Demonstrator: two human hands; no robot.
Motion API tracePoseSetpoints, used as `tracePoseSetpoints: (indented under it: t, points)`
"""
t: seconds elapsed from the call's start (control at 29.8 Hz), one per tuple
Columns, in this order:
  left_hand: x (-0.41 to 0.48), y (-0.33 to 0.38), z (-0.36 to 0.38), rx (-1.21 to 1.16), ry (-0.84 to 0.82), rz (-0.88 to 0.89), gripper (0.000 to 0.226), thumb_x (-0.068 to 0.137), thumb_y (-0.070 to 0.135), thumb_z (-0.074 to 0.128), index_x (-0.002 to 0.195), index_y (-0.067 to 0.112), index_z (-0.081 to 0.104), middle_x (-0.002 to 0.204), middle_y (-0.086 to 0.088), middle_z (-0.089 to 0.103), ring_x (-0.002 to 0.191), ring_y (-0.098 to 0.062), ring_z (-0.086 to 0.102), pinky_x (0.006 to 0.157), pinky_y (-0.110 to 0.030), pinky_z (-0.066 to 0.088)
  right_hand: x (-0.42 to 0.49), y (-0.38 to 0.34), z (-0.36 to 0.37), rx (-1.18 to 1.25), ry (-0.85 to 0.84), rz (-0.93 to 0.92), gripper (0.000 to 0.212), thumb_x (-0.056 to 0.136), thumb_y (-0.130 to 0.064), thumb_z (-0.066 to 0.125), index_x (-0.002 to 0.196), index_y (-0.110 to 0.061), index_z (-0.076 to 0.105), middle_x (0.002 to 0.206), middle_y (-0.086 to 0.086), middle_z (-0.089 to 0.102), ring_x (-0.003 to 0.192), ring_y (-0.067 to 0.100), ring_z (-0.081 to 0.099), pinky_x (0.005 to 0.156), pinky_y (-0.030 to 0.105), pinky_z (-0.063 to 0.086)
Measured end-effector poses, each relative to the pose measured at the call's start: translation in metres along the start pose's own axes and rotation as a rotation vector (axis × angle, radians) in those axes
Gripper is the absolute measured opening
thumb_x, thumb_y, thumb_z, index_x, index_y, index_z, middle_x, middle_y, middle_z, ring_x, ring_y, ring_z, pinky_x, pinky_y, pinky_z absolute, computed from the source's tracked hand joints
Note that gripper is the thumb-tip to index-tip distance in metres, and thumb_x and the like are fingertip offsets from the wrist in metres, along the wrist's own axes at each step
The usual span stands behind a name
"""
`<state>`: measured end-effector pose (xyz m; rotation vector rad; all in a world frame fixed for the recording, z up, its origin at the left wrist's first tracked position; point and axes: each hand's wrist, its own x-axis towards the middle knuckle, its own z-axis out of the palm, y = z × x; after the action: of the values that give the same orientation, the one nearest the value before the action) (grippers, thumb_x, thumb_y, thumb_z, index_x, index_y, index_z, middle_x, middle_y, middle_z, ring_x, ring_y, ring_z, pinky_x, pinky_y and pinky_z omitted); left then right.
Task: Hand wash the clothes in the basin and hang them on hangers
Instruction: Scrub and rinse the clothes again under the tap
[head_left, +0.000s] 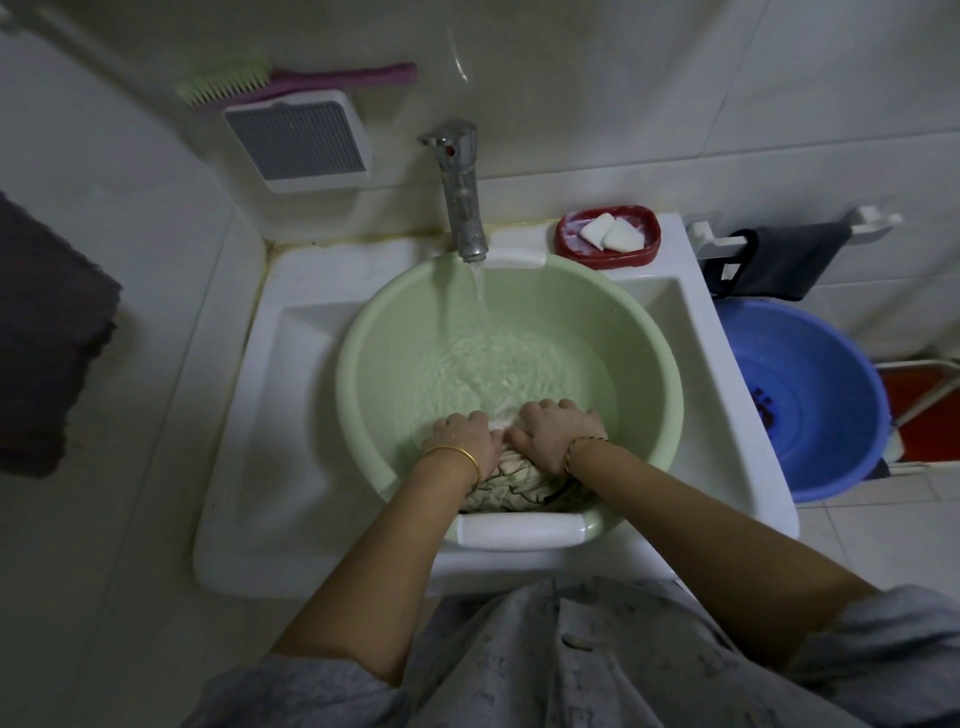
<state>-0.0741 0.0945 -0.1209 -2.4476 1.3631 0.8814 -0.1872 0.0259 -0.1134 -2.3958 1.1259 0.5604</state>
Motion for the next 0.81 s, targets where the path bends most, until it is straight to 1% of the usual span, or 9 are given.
tracePoseSetpoints:
  t: [0.81]
  points:
    - [0.0031,-0.0010,0.0020,0.004,0.007,0.008,0.046,0.100,0.038,0.031,0.132,0.006,0.041,0.136,-0.023,0.043,0.126,-0.037,0.040,0.104,-0.039,0.032,0.0007,0.0002,0.0005,0.007,0.006,0.005,0.049,0.096,-0.050,0.030,0.126,-0.015,0.048,0.135,0.008,0.048,0.125,0.028,0.041,0.096,0.046,0.034]
